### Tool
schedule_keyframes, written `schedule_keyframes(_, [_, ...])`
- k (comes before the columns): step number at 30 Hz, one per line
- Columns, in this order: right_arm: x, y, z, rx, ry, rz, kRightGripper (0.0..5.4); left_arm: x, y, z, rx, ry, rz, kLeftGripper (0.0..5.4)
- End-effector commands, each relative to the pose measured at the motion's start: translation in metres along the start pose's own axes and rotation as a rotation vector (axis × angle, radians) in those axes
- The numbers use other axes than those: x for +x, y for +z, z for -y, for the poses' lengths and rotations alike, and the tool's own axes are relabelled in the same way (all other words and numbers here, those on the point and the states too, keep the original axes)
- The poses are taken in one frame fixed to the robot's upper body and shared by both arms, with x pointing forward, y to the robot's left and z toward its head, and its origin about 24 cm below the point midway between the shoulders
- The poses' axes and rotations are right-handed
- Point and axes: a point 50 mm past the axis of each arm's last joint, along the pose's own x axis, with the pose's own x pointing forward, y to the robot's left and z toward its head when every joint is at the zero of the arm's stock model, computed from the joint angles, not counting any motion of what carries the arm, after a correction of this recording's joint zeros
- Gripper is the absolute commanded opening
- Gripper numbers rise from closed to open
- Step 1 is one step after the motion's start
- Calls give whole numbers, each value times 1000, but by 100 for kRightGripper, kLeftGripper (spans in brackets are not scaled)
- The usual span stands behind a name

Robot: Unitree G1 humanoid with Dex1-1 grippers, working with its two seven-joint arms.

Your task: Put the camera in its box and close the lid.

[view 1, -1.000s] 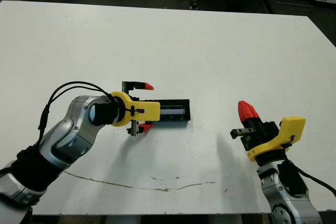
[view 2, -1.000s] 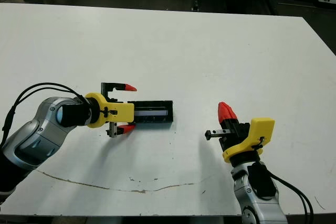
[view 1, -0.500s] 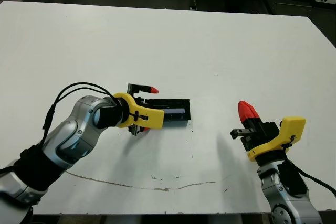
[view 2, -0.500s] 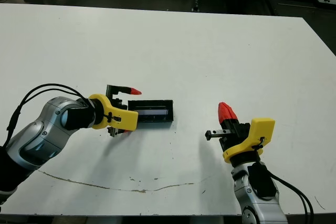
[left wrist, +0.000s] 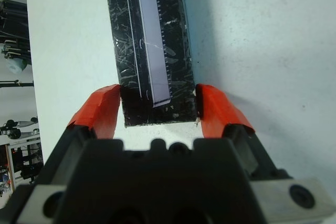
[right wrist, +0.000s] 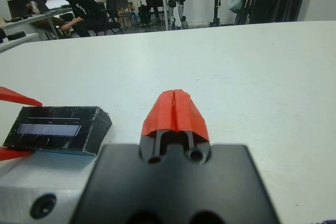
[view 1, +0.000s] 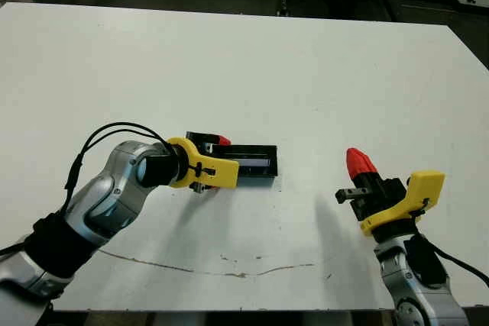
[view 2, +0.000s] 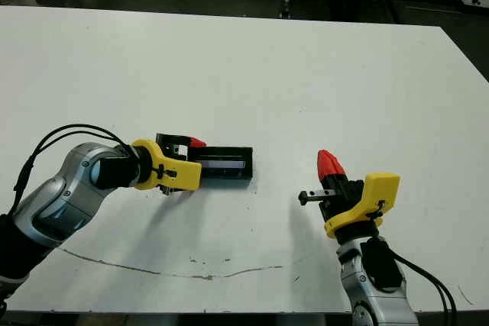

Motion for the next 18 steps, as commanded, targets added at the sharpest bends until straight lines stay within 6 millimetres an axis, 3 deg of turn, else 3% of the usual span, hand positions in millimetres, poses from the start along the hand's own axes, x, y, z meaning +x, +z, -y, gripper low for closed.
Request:
schedule_keyframes(1, [-2,0,2,-1,-17,-12,0,4,-11,10,-48,-12,-27,336])
schedule_keyframes(9, [-2,-1,3,4,-17,-10,0,2,-11,7,-68,4,-8,333])
schedule_keyframes(18, [-1,-1,2,-6,-18,-11,0,-16,3,-37,-218,-44,65,326])
